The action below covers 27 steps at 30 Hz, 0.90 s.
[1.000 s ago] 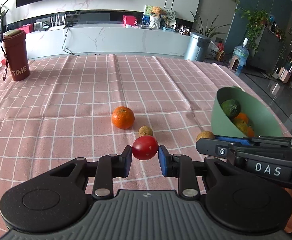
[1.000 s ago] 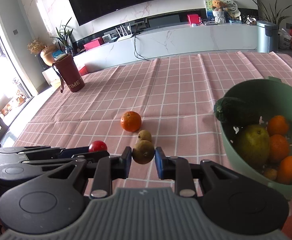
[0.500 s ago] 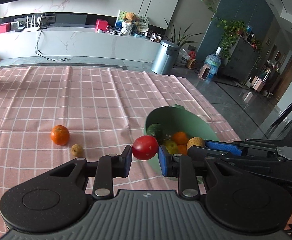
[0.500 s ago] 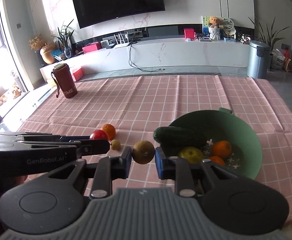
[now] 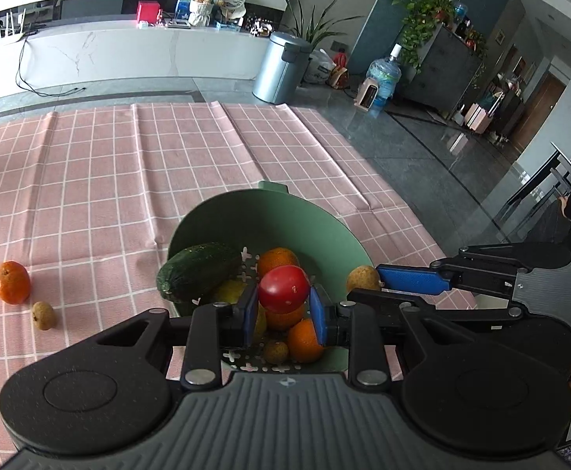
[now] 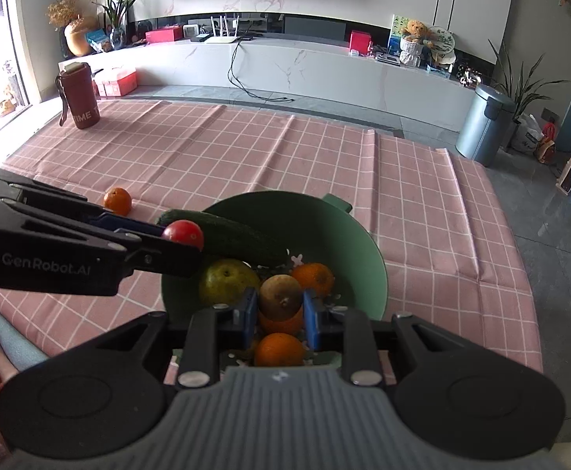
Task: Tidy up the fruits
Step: 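Lower the tomato into the colander with the left tool while the right tool drops its brown fruit in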
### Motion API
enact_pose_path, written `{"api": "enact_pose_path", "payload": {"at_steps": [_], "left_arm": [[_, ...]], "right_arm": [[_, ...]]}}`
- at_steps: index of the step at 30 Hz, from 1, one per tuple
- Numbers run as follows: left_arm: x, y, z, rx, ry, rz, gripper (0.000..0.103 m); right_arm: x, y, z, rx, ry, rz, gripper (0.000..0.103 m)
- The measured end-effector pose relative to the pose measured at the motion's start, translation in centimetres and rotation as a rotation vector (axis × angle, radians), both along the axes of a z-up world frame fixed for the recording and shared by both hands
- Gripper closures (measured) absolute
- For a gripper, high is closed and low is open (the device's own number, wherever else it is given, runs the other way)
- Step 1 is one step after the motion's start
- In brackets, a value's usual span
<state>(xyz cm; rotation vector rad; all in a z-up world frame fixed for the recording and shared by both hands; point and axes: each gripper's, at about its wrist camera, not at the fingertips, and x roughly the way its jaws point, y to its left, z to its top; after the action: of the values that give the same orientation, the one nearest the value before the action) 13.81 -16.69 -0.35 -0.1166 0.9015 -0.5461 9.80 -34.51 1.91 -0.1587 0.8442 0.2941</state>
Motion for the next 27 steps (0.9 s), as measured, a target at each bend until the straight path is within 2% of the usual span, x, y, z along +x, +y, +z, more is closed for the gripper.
{"api": "enact_pose_path", "payload": {"at_steps": [3, 13, 22, 27], "left_arm": [[1.3, -1.0, -1.0, 0.026, 0.024, -0.001, 0.072], [4.2, -4.4, -3.2, 0.182, 0.086, -0.042, 0.072], [4.4, -6.0, -3.4, 0.304, 0.04, -0.1, 0.071], [4.3, -6.3, -3.3, 0.331, 0.037, -0.105, 0.071]], "right_arm": [[1.2, -0.5, -0.9, -0.04, 0.028, 0.029, 0.082], [5.0, -0.8, -4.7, -0.117, 0.129, 0.111, 0.082], [6.8, -0.9, -6.5, -0.147, 0.172, 0.136, 0.082], [6.9, -0.8, -7.0, -0.153, 0.189, 0.147, 0.082]]}}
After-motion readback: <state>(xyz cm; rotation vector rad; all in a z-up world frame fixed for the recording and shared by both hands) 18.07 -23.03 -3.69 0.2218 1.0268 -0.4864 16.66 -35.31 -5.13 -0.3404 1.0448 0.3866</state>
